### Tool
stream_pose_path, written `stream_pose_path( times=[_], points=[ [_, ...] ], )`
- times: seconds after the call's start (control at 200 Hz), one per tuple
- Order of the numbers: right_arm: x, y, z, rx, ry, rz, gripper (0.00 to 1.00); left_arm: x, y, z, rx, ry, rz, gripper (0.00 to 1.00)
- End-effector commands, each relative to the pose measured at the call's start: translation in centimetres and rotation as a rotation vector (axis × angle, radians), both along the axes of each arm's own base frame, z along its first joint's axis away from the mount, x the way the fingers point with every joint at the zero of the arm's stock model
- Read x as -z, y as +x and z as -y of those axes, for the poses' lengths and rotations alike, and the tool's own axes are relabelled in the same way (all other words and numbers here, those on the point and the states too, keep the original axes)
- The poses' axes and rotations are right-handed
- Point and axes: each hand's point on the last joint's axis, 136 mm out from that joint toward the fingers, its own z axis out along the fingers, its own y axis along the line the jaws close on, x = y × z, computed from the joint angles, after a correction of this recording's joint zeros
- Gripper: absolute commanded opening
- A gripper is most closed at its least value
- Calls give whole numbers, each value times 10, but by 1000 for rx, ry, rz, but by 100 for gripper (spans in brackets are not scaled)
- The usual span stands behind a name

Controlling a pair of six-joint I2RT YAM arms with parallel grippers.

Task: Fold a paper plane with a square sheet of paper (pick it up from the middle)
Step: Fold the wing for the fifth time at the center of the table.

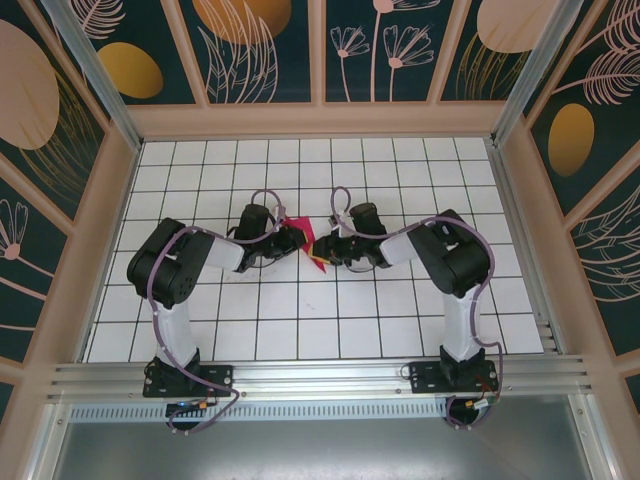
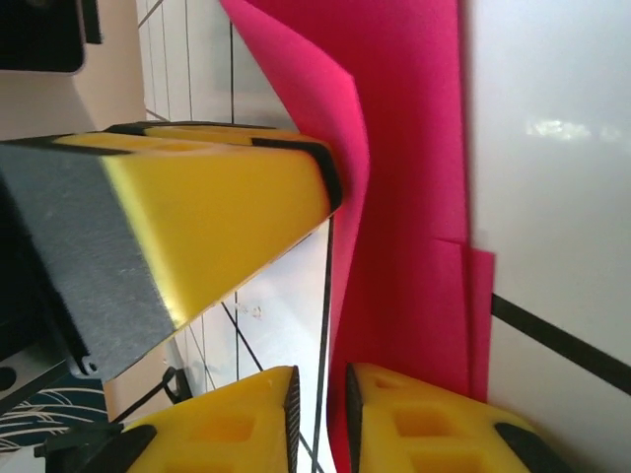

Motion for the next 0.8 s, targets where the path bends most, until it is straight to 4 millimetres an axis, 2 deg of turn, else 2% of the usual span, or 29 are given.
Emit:
stream_pose_path(
  times=[0.0,0.17,0.525,0.796],
  points=[
    [-6,10,8,14,-92,97,26,31,-1,-12,-60,84,-87,20],
    [2,14,10,26,-233,159,28,37,-2,-13,-74,89,-117,20],
    [1,14,-4,27,-424,342,32,46,-2,-14,-86,107,-157,20],
    [6,16,-2,45,-561,487,34,51,-2,-15,-94,117,-182,20]
  ],
)
